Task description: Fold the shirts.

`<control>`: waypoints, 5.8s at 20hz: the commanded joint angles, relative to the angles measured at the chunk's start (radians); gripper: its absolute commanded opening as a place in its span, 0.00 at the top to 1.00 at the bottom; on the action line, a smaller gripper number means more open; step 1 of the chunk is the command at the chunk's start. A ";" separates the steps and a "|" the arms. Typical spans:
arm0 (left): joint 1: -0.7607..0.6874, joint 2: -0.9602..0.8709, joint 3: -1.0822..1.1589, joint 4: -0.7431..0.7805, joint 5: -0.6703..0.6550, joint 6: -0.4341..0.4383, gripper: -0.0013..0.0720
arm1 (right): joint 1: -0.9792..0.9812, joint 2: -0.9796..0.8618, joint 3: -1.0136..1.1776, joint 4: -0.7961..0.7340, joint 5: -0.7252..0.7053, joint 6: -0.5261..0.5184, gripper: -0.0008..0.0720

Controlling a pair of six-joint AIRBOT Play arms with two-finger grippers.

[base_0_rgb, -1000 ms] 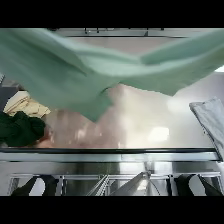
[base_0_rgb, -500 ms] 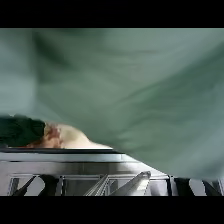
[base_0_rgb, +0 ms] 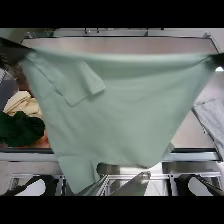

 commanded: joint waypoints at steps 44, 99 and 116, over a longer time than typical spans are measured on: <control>-0.002 -0.654 0.006 0.351 0.202 -0.119 0.61 | -0.019 -0.586 -0.038 -0.106 0.245 -0.169 0.58; -0.070 -0.106 -0.846 0.513 -0.016 -0.164 0.95 | 0.001 0.368 -0.639 -0.639 0.253 0.447 0.96; -0.005 -0.066 -0.294 0.383 0.231 -0.165 0.95 | 0.000 0.169 -0.633 -0.177 -0.130 0.231 0.96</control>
